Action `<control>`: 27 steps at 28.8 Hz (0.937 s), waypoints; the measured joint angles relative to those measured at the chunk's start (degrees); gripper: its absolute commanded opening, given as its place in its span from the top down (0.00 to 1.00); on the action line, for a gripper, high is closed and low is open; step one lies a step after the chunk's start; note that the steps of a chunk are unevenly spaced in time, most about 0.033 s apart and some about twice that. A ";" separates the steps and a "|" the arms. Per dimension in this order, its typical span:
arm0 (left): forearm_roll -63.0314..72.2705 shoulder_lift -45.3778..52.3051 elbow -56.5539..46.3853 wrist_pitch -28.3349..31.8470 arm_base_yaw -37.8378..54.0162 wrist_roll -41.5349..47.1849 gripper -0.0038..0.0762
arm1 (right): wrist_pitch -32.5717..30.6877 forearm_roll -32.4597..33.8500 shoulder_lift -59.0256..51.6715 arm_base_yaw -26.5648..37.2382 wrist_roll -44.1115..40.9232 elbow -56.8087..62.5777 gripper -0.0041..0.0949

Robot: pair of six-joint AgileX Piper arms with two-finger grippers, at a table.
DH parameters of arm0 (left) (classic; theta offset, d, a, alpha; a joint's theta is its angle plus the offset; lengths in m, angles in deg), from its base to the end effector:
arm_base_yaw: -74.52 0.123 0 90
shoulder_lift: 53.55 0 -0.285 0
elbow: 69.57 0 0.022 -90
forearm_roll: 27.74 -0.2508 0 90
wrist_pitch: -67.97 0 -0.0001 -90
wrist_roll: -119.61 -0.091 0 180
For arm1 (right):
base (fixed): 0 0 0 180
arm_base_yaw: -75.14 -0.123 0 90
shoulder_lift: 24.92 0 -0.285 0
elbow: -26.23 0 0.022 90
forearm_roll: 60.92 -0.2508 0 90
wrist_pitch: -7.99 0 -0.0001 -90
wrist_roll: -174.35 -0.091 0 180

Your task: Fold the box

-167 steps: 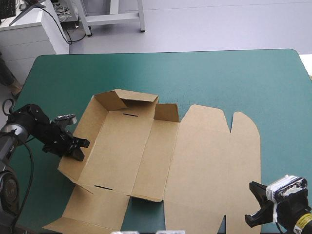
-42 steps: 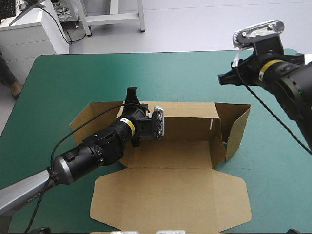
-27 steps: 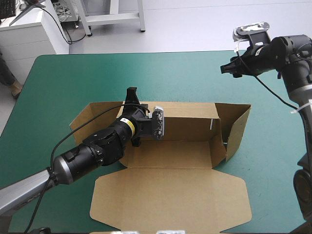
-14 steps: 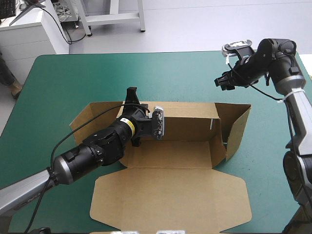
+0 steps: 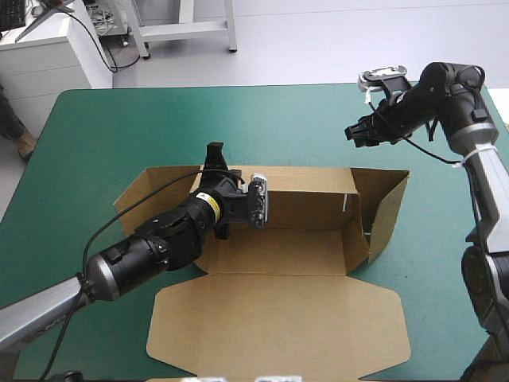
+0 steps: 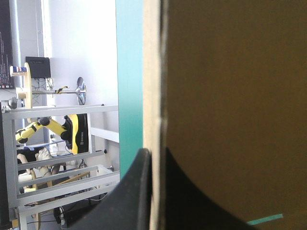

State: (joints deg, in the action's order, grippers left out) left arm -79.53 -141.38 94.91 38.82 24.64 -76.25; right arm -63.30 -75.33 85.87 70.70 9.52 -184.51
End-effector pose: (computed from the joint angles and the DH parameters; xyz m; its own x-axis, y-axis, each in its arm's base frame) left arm 0.2260 -0.2140 0.3262 0.2949 0.9368 -0.1885 0.5295 0.0040 0.8483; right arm 0.3846 0.0514 0.3772 -0.8212 -0.2407 -0.5174 -0.3447 0.9318 0.1137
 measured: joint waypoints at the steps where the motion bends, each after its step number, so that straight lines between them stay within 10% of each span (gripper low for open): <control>1: 0.00 0.00 0.00 0.00 0.00 0.00 0.96 | 0.00 0.11 0.00 0.00 0.24 0.27 0.48; 27: 0.37 0.00 0.00 -0.03 0.00 0.00 0.96 | 4.24 -2.77 -25.18 0.00 7.03 35.26 0.49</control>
State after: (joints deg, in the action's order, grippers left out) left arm -79.16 -141.38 94.91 38.78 24.64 -76.25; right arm -59.06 -78.10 60.68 70.70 16.55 -149.25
